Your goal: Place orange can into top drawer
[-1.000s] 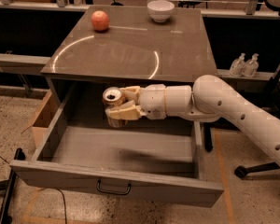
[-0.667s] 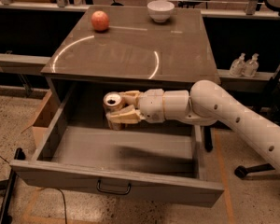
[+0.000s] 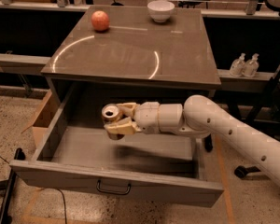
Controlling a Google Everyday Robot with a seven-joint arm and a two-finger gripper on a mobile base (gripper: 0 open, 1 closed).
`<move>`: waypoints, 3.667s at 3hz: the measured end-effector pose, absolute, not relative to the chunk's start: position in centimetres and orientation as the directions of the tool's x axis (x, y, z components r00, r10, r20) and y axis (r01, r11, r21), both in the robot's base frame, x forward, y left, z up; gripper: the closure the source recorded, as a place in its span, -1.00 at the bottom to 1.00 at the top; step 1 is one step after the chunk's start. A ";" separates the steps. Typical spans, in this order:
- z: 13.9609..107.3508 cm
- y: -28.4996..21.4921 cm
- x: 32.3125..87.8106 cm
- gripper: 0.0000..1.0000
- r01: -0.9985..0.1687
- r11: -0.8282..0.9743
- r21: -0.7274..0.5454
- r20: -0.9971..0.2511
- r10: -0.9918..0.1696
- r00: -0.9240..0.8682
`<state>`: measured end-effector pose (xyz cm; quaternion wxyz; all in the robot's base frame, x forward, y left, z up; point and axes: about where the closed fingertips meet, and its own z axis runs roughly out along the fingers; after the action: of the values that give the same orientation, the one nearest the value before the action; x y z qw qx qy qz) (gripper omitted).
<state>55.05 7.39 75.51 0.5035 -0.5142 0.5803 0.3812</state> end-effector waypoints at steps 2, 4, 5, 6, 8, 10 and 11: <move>71.9 8.4 55.0 1.00 -0.981 0.180 -0.071 -0.970 -0.241 0.026; 69.5 8.9 56.0 0.17 -0.971 0.210 -0.110 -0.964 -0.262 0.053; 68.9 9.1 56.1 -0.28 -0.971 0.211 -0.117 -0.962 -0.266 0.058; 68.4 9.3 55.9 -0.90 -0.971 0.208 -0.118 -0.961 -0.272 0.059; 69.5 7.9 56.1 -0.70 -0.962 0.243 -0.128 -0.955 -0.293 0.053; 74.8 0.6 56.1 -0.54 -0.925 0.338 -0.171 -0.918 -0.397 0.025; 78.3 -3.6 54.9 -0.32 -0.903 0.378 -0.203 -0.891 -0.454 0.011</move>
Offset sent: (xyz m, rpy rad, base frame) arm 0.0045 0.0115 -0.0589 -0.0382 0.0182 -0.0073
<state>54.89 -3.56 78.32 0.4955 -0.5096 0.6659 0.2265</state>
